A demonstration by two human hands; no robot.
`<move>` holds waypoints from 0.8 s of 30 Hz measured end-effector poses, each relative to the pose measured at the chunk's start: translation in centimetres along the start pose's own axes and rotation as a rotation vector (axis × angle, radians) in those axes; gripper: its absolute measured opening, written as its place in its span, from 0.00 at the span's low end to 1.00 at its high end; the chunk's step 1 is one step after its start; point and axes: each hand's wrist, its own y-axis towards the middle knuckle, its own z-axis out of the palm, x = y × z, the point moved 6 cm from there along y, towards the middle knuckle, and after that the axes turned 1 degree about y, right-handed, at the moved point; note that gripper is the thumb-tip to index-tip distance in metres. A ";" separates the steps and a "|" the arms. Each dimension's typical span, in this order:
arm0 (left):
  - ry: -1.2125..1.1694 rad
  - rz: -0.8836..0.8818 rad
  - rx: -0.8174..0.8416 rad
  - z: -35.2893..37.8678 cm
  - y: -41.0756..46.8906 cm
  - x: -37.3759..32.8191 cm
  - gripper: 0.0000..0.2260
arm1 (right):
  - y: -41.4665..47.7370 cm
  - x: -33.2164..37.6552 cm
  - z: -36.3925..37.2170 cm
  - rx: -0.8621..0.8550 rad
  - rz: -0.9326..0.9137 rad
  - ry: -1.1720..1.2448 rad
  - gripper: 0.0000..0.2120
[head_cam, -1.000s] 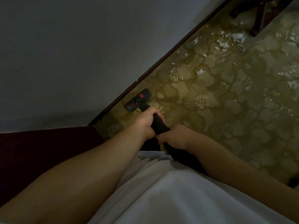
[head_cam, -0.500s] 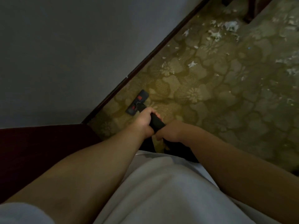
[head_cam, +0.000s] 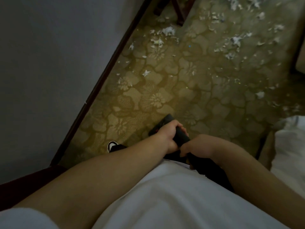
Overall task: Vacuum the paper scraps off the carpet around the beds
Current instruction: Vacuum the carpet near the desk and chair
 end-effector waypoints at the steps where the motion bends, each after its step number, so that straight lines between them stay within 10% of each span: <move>1: 0.027 -0.006 0.007 0.4 0.0 0.0 0.10 | -0.2 -0.2 -0.2 -0.004 -0.002 0.023 0.08; 24: 0.243 0.194 -0.156 -13.6 -4.7 -31.3 0.13 | 6.0 29.4 9.0 -0.107 -0.182 0.225 0.11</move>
